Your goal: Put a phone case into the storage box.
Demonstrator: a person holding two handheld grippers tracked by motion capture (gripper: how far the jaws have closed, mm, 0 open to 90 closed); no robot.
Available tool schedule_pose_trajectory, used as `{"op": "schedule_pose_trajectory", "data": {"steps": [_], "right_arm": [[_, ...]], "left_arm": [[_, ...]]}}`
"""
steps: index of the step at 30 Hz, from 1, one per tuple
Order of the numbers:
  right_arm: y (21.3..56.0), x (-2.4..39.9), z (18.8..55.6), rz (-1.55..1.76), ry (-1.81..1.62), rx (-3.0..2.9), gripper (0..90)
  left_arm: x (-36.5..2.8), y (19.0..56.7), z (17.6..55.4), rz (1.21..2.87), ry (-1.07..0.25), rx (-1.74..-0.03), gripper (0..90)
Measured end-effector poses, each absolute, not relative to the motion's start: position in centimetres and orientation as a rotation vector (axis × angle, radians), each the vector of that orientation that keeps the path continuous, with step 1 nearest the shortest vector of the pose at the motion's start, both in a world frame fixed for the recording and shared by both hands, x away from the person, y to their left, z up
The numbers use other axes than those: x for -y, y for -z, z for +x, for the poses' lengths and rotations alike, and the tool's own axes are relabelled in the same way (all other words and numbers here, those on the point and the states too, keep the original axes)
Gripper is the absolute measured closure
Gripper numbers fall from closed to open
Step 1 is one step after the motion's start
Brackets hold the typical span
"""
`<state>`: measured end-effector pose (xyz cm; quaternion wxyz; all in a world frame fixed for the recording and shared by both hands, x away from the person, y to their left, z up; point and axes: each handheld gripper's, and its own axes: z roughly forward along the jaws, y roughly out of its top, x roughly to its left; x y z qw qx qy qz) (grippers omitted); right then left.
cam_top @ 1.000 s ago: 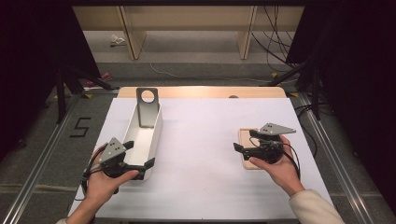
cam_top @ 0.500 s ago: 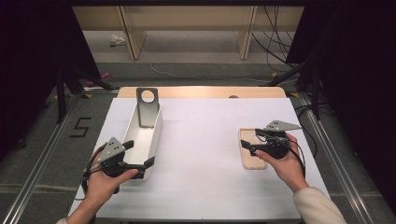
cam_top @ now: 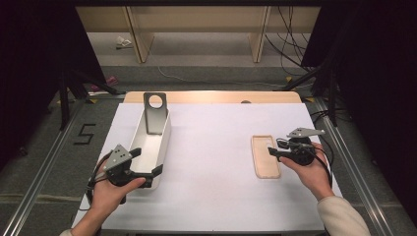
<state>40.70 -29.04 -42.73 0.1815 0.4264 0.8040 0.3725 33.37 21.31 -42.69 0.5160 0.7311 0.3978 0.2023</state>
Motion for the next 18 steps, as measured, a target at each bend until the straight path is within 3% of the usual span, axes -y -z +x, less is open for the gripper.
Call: {"op": "schedule_pose_trajectory", "data": {"steps": [9,18], "right_arm": [[43.36,28.94,40.84,1.211,-0.961,-2.348,46.8],[43.73,29.58,40.80,1.314,-0.796,-2.419,83.6]], "left_arm": [[-21.33,42.72,33.38,1.755,-0.484,-0.956,1.3],[-21.31,42.69,33.37,1.753,-0.486,-0.955,1.5]]}}
